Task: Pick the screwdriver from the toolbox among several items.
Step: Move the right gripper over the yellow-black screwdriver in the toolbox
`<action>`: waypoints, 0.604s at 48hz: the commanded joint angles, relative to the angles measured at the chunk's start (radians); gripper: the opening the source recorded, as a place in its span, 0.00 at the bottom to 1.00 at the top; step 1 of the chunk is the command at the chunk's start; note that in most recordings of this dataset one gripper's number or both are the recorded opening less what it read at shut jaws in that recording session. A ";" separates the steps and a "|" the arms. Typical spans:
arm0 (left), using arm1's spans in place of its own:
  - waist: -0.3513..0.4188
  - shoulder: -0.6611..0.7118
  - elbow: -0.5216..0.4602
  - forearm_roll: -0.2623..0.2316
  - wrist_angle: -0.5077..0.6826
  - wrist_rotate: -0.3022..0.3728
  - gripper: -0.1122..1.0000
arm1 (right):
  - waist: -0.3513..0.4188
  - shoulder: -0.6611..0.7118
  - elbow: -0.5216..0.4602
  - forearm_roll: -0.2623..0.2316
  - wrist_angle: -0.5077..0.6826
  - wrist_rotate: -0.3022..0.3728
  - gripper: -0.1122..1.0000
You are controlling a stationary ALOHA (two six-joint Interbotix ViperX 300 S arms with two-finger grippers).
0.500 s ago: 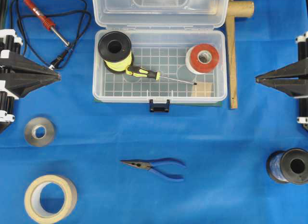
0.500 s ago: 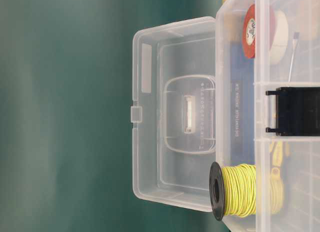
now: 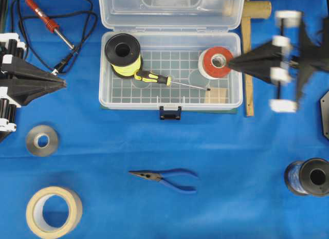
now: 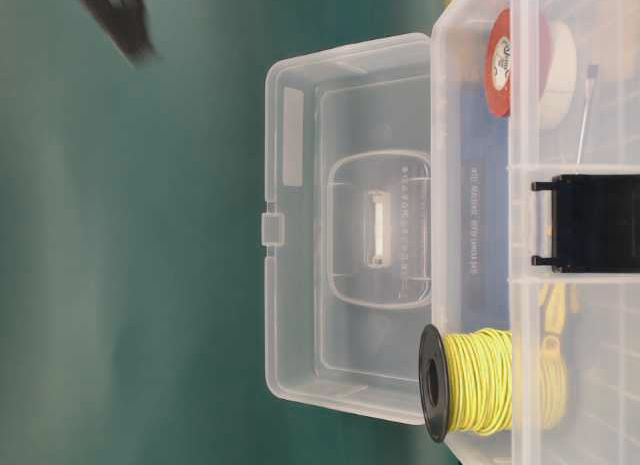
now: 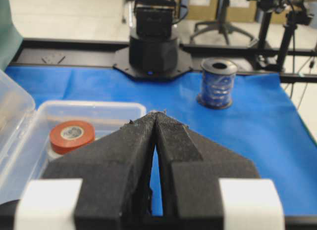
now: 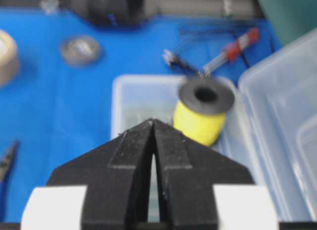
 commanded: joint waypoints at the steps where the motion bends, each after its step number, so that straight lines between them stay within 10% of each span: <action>1: -0.003 0.015 -0.009 -0.002 -0.009 -0.002 0.10 | -0.026 0.114 -0.130 0.003 0.107 0.002 0.24; 12: -0.003 0.021 -0.009 -0.002 -0.014 -0.002 0.10 | -0.071 0.393 -0.373 0.002 0.334 0.005 0.29; 24: -0.003 0.023 -0.009 -0.003 -0.011 -0.003 0.10 | -0.087 0.652 -0.565 -0.006 0.491 0.005 0.81; 29: -0.003 0.023 -0.008 -0.003 -0.008 -0.005 0.10 | -0.092 0.738 -0.601 -0.006 0.500 0.005 0.86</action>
